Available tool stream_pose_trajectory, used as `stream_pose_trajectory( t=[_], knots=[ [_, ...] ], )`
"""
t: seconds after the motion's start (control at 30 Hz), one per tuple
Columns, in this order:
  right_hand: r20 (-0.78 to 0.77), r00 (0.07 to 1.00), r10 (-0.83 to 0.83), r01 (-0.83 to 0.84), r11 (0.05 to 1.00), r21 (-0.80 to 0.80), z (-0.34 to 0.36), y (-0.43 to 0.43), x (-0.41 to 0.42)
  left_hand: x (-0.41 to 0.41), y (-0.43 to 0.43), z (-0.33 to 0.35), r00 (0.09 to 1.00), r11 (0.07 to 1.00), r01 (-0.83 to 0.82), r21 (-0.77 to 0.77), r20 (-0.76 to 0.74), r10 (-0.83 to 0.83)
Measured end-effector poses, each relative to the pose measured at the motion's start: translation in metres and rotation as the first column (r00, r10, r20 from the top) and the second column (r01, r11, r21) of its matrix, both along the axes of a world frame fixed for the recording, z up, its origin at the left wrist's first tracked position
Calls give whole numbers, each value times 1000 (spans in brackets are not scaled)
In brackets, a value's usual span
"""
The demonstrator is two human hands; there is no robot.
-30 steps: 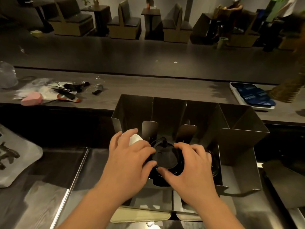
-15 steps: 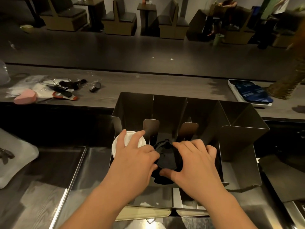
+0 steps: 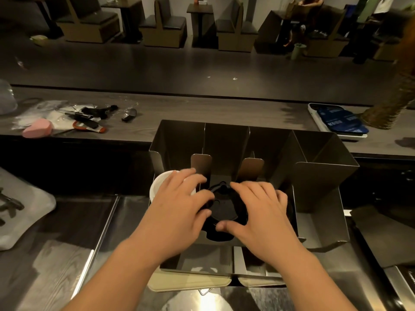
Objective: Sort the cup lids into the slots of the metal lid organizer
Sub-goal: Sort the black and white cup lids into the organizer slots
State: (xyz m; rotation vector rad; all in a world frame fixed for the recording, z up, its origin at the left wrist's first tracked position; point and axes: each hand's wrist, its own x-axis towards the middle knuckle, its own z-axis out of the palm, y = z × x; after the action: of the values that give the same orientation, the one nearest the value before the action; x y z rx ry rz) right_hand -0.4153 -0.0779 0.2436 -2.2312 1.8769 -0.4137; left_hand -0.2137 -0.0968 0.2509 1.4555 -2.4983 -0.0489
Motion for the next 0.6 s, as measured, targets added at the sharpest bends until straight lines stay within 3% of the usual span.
stream_pose_trajectory(
  t=[0.1, 0.17, 0.37, 0.6],
  knots=[
    [128, 991, -34, 51, 990, -130, 2, 10, -20, 1, 11, 8, 998, 995, -53, -81, -47, 49],
    [132, 986, -103, 129, 972, -199, 1, 22, -33, -2, 27, 9, 998, 994, -59, -88, -20, 57],
    [-97, 994, -54, 59, 997, 49, -18, 47, -41, -23, 45, -9, 948, 995, -100, -13, 301, 99],
    [-187, 982, 2, -15, 998, -66, -29, 43, -53, -25, 43, -17, 945, 992, -124, -38, 300, 130]
  ],
)
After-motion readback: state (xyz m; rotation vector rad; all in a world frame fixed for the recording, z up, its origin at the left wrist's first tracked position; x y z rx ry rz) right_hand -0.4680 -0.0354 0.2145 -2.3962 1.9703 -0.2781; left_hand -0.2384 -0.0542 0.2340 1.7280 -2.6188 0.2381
